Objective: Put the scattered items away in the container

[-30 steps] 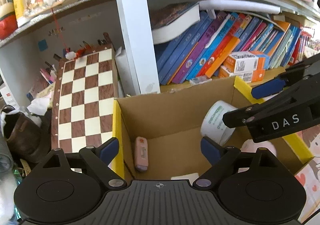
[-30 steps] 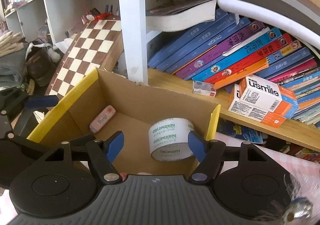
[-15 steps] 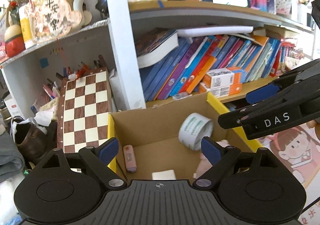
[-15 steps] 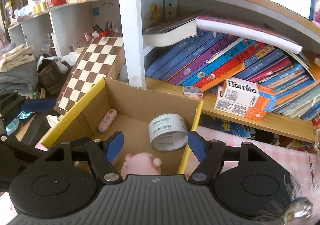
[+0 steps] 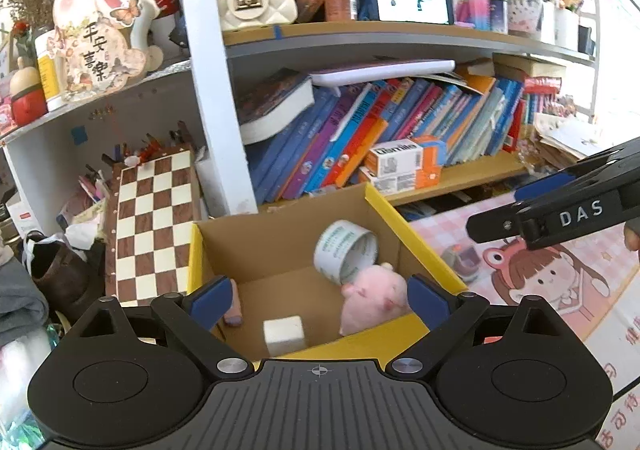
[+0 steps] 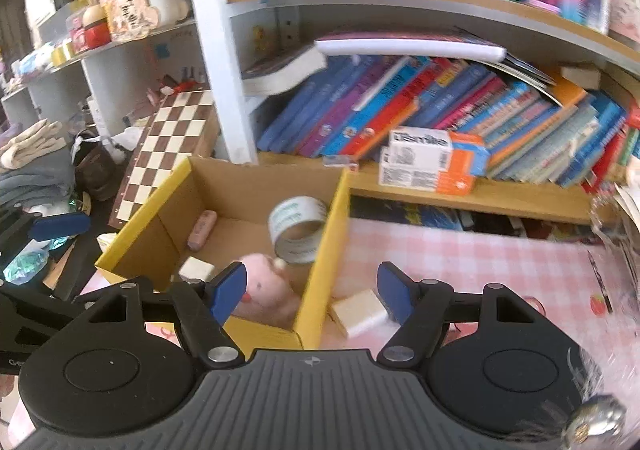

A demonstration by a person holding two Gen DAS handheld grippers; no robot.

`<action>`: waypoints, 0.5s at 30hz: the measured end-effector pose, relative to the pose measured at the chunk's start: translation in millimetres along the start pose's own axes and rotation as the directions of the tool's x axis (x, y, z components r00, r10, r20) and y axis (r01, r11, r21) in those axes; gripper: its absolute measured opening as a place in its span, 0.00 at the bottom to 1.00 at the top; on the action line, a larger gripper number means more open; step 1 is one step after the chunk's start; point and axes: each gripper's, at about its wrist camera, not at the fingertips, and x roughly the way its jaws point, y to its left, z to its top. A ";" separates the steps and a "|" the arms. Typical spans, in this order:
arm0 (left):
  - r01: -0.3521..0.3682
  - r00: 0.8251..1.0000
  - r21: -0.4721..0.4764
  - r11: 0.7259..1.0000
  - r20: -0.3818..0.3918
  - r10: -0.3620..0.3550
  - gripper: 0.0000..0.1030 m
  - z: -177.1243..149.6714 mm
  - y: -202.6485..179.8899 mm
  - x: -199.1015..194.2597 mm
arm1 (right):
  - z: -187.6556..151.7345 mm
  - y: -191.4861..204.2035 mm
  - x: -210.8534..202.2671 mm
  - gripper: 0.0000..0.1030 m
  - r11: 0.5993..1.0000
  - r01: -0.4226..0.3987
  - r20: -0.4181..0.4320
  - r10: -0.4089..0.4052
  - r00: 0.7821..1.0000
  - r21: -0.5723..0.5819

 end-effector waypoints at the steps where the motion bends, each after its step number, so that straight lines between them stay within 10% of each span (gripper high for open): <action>1: 0.003 1.000 0.003 1.000 -0.001 -0.003 0.93 -0.6 -2.3 -1.6 | -2.6 -3.7 -2.6 0.69 1.000 0.007 0.000 -0.007 1.000 0.009; 15: 0.029 0.999 0.057 0.998 -0.015 -0.028 0.93 -1.3 -35.1 -12.0 | -35.6 -56.6 -34.9 0.69 0.988 0.088 0.009 -0.090 0.996 0.127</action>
